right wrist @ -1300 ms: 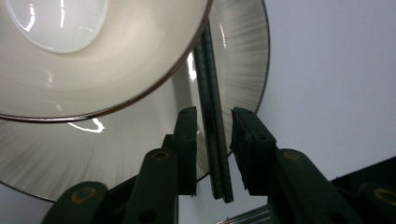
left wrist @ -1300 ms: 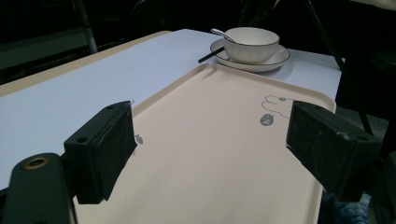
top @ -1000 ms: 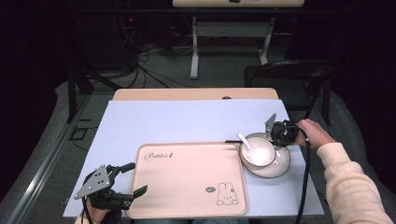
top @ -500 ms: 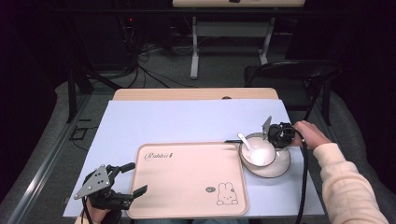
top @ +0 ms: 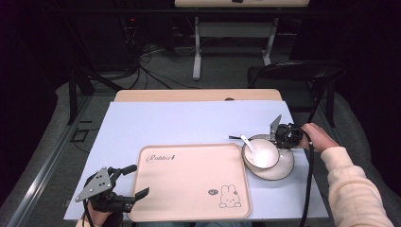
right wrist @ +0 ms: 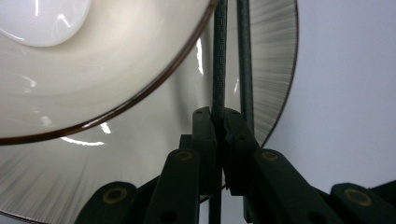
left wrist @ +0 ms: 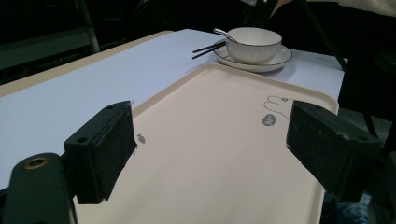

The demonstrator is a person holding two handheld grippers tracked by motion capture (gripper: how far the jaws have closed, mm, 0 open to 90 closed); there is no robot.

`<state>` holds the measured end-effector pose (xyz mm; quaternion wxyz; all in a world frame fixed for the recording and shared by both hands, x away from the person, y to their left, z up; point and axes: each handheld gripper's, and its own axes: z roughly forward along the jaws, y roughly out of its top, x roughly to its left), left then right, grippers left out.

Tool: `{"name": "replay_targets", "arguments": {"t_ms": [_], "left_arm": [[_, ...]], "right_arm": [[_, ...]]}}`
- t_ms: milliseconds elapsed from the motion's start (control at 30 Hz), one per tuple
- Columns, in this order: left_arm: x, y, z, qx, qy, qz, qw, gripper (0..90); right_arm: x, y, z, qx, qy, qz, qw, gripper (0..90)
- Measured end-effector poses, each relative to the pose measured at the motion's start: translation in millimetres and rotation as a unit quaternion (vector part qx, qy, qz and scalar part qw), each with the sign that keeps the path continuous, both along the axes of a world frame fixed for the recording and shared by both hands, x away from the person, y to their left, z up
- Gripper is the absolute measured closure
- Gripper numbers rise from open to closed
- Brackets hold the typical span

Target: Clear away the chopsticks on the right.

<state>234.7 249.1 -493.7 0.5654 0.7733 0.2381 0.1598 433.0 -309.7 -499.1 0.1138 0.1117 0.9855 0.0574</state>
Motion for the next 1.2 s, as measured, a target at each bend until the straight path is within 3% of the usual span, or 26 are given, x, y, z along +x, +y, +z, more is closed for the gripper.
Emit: {"name": "replay_targets", "arguments": {"t_ms": [200, 333, 400, 567, 733, 767, 833, 867, 933, 967, 1033, 1100, 1133, 1200], "left_arm": [[0.2, -0.2, -0.1, 0.0, 0.0, -0.001, 1.0, 15.5], [-0.1, -0.3, 0.1, 0.002, 0.0, 0.0, 1.0, 15.5], [-0.1, -0.3, 0.1, 0.001, -0.001, 0.0, 1.0, 15.5], [0.1, -0.6, 0.0, 0.002, 0.0, 0.0, 1.0, 15.4], [-0.1, -0.6, 0.0, 0.002, 0.0, 0.0, 1.0, 15.4], [-0.2, -0.7, 0.0, 0.002, 0.0, -0.001, 1.0, 15.4], [-0.2, -0.7, 0.0, 0.002, 0.0, -0.001, 1.0, 15.5], [-0.1, -0.7, 0.0, 0.002, 0.0, -0.001, 1.0, 15.4], [0.0, -0.4, 0.3, 0.005, 0.002, -0.003, 1.0, 15.4], [0.0, -0.4, 0.3, 0.005, 0.002, -0.003, 1.0, 15.5], [-0.2, -0.8, 0.0, 0.003, 0.0, -0.002, 1.0, 15.4], [-0.2, -0.8, 0.0, 0.002, 0.0, -0.002, 1.0, 15.5], [-0.1, -0.5, 0.3, 0.005, 0.001, -0.004, 1.0, 15.5], [-0.2, -0.6, 0.4, 0.005, 0.002, -0.004, 1.0, 15.5]], "right_arm": [[1.2, -3.0, 19.1, 0.01, -0.025, -0.022, 0.9994, 85.2], [2.2, -1.6, 29.6, 0.007, -0.029, -0.039, 0.9988, 85.1], [2.2, -0.3, 34.5, 0.017, -0.034, -0.054, 0.9978, 85.1], [0.5, 6.0, 43.9, 0.004, -0.024, -0.076, 0.9968, 85.2], [-4.1, 13.5, 63.2, 0.02, -0.028, -0.112, 0.9931, 85.2], [-7.9, 18.0, 70.1, 0.026, -0.031, -0.134, 0.9902, 85.1], [-9.4, 19.9, 73.4, 0.029, -0.032, -0.144, 0.9887, 85.2], [-12.5, 23.5, 80.3, 0.039, -0.032, -0.165, 0.985, 85.2], [-17.0, 27.6, 87.0, 0.05, -0.03, -0.183, 0.9813, 85.2], [-17.0, 27.6, 87.0, 0.05, -0.03, -0.183, 0.9813, 85.2], [-24.5, 35.1, 95.5, 0.052, -0.039, -0.213, 0.975, 85.2], [-26.8, 37.2, 98.5, 0.054, -0.041, -0.215, 0.9742, 85.2], [-32.5, 42.7, 101.8, 0.056, -0.042, -0.23, 0.9708, 85.2], [-38.1, 48.5, 104.1, 0.056, -0.041, -0.234, 0.9697, 85.2]]}}
